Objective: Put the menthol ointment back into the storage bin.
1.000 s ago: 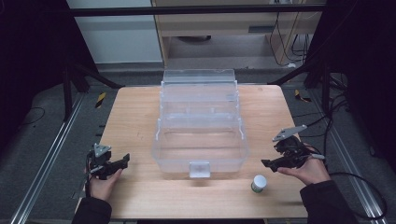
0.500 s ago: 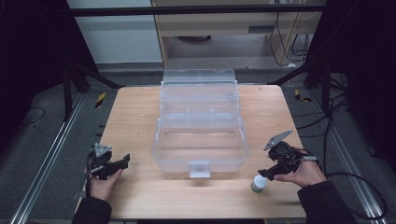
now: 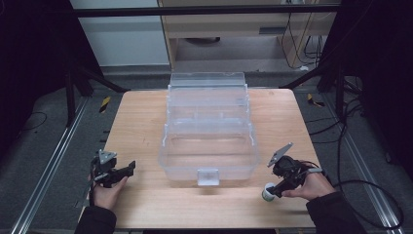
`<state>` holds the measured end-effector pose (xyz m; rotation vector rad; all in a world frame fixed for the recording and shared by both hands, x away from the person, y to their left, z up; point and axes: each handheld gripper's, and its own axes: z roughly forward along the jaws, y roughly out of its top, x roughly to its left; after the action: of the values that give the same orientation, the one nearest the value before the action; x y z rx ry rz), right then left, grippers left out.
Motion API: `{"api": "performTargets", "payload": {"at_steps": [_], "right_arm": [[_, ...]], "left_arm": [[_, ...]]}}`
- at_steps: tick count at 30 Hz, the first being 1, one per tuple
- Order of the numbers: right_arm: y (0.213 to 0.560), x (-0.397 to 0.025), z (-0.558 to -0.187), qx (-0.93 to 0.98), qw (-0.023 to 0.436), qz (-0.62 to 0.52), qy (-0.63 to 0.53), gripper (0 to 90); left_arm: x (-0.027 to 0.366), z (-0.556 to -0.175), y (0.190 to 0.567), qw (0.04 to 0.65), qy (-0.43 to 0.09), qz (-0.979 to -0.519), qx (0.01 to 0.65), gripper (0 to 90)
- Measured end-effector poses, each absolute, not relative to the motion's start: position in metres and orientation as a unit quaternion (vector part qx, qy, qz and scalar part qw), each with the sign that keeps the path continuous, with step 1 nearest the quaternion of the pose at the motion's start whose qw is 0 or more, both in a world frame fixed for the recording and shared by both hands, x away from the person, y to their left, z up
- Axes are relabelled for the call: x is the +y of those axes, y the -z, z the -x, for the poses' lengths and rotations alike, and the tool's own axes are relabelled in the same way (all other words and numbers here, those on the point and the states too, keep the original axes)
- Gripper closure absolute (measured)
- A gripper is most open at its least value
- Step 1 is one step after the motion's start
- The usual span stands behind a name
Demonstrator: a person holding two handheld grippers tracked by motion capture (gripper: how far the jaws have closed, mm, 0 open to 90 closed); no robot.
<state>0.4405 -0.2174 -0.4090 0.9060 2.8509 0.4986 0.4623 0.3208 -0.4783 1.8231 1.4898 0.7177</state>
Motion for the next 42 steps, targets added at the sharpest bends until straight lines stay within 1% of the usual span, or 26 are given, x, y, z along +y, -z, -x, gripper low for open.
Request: {"api": "performTargets", "payload": {"at_steps": [10,30,42], "right_arm": [[0.423,-0.210,-0.440,0.949,0.038,-0.285,-0.131,33.2],[0.438,-0.199,-0.449,0.953,0.004,-0.290,-0.086,49.3],[0.432,-0.203,-0.448,0.949,-0.006,-0.304,-0.087,50.0]], "left_arm": [[0.321,-0.463,0.478,0.332,-0.275,-0.699,0.570,24.0],[0.321,-0.463,0.478,0.331,-0.274,-0.700,0.570,24.0],[0.321,-0.463,0.478,0.330,-0.274,-0.701,0.570,24.0]]}}
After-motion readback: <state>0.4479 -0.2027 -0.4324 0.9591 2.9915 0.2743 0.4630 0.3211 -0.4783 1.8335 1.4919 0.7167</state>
